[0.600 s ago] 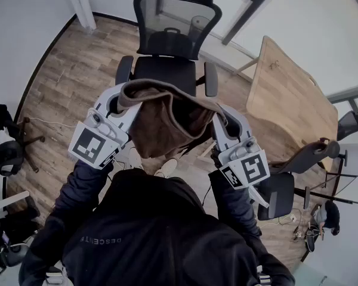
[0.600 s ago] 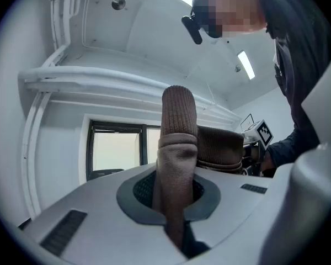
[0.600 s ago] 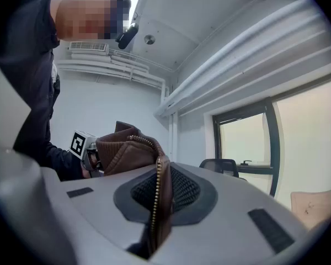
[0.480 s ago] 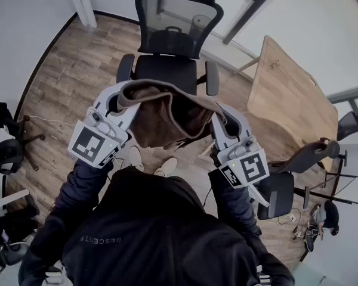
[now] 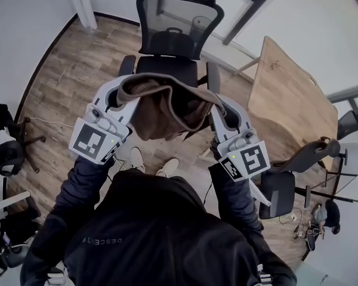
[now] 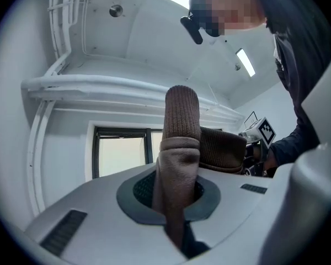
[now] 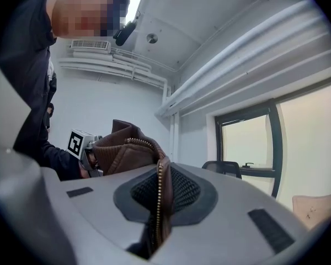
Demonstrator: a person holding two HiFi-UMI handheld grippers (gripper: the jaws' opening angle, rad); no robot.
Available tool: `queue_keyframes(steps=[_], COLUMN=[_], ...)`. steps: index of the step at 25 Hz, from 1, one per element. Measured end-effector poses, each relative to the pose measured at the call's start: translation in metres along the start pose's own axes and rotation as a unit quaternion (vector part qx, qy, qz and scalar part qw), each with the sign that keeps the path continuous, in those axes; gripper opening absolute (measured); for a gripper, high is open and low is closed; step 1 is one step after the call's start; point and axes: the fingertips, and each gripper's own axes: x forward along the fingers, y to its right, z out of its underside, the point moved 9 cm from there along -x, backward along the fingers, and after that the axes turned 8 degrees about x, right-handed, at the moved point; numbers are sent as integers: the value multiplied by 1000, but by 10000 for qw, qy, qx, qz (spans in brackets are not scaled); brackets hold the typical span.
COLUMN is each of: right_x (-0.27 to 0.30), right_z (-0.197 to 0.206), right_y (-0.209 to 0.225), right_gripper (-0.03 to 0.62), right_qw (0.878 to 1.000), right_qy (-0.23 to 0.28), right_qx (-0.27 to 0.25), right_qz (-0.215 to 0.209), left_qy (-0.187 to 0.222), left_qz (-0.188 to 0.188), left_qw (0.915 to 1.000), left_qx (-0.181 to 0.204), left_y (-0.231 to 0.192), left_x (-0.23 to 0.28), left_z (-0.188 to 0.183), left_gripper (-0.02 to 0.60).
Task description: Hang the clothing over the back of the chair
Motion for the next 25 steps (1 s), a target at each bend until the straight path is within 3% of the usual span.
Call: queue_keyframes(steps=[12,25], right_x=[14,50], right_z=[-5,-17], right_y=[-10,-30], right_gripper=[29,29], right_qw=[9999,9996], right_qy=[-125,-4], right_qx=[-44,-105], right_qz=[-49,251], left_qy=[-81,289], left_qz=[12,190], left_qw=[9999,9994], left_qx=[-86,11], left_y=[-14,-59], left_x=[-9,-14], left_z=[5,4], left_gripper=[31,31])
